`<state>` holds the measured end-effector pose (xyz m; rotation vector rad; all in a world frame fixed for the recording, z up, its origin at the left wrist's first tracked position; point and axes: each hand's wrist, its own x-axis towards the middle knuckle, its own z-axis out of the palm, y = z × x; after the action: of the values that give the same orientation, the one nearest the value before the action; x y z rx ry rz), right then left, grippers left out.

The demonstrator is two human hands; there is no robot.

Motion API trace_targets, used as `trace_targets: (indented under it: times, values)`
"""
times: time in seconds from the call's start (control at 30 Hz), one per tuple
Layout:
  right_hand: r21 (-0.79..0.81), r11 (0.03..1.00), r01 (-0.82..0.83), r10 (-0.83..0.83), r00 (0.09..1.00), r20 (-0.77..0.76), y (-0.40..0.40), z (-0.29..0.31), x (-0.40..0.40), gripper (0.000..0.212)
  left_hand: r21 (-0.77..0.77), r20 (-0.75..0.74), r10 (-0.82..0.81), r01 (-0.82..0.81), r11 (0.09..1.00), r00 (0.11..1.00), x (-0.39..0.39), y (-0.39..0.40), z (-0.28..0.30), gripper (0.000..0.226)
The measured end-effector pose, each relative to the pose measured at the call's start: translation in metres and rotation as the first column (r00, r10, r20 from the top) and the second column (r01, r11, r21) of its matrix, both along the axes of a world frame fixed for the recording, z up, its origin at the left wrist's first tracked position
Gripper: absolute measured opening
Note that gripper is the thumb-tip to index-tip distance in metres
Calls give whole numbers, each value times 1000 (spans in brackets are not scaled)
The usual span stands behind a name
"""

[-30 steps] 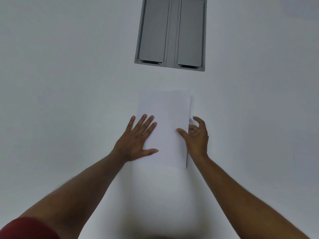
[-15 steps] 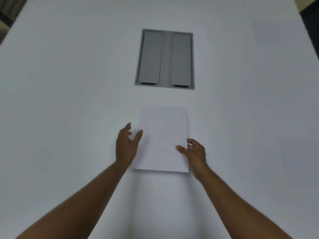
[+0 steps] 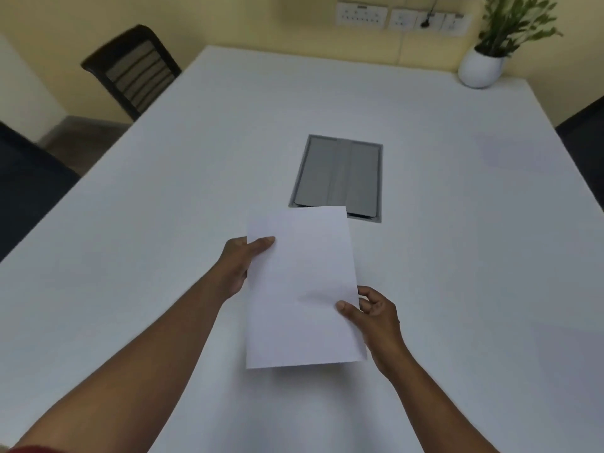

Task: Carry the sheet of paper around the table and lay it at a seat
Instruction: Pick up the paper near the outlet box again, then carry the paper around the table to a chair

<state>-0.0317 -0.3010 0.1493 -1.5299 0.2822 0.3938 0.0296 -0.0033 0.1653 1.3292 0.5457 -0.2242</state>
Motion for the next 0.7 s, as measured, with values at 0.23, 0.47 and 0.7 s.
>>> trace_targets:
  times: [0.23, 0.47, 0.7]
  values:
    - [69, 981, -179, 176, 983, 45, 107, 17, -8, 33, 169, 145, 290, -313, 935, 946, -75, 92, 68, 35]
    - [65, 884, -463, 452, 881, 137, 240, 61, -48, 19, 170, 222, 606, -642, 748, 764, -199, 209, 104, 39]
    - [9, 753, -658, 644, 740, 197, 364, 93, -128, 15, 73, 267, 787, -826, 559, 557, -348, 308, 111, 47]
